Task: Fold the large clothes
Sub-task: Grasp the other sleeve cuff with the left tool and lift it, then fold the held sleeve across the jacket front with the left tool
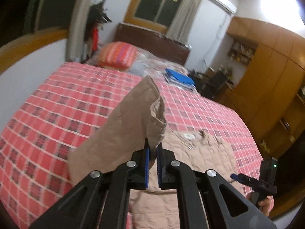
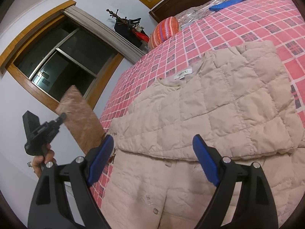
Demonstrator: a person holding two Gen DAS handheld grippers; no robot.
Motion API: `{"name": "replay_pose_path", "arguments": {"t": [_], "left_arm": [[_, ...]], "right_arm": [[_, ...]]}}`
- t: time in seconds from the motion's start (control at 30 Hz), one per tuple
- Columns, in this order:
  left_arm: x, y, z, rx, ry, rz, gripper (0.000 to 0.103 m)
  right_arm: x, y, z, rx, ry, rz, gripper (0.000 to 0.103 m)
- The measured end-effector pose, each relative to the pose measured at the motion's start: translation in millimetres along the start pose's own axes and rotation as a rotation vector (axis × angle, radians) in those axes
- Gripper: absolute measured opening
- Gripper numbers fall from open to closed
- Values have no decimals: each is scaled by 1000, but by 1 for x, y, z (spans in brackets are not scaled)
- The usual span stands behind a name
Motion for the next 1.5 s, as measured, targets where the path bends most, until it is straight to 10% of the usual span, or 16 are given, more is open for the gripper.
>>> {"name": "replay_pose_path", "arguments": {"t": [0.57, 0.8, 1.23, 1.33, 1.5], "left_arm": [[94, 137, 57, 65, 120, -308, 9], [78, 93, 50, 168, 62, -226, 61], [83, 24, -42, 141, -94, -155, 72], [84, 16, -68, 128, -145, -142, 73], [80, 4, -94, 109, -198, -111, 74]], "right_arm": [[-8, 22, 7, -48, 109, -73, 85], [-16, 52, -2, -133, 176, -150, 84], [-11, 179, -28, -110, 216, -360, 69], [-13, 188, -38, -133, 205, -372, 59], [-28, 186, -54, -62, 96, -349, 8]]}}
Point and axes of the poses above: each gripper's, at about its wrist camera, not at the fingertips, and y roughly the way its jaws point, z to its right, x to its underside, the point moved 2 cm from there along y, roughly the way its jaws point, and after that the axes turned 5 degrees about -x, right-handed, at the moved point
